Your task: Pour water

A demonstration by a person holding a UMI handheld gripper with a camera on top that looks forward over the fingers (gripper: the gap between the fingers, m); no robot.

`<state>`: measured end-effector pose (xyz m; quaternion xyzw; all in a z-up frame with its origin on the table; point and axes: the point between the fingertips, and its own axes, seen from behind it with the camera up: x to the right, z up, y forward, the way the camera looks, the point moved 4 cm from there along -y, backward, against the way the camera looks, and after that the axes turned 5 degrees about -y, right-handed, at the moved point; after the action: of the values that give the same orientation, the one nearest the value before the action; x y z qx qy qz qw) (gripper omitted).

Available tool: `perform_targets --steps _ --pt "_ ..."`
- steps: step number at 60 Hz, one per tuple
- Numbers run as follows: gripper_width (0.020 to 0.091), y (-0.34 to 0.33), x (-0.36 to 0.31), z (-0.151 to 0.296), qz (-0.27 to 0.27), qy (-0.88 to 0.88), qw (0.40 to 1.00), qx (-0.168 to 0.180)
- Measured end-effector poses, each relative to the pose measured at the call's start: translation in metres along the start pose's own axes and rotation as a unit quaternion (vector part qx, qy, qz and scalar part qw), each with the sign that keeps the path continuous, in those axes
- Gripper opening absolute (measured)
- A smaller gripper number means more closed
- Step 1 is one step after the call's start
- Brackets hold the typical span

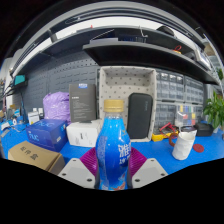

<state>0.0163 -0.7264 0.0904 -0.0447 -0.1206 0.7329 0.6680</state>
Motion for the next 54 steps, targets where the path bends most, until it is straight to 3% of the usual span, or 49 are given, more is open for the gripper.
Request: perform_targets --steps 15,25,40,54 --pt "0.0366 -0.003 0.009 0.006 0.027 0.068 0.997 -0.020" --pt "0.0367 0.008 0.053 0.038 0.035 0.263 0.964 -0.012" --pt "0.0366 0.037 0.135 0.056 0.041 0.535 0.843 -0.029" --pt "0.0365 0.051 0.160 0.053 0.057 0.717 0.692 -0.066"
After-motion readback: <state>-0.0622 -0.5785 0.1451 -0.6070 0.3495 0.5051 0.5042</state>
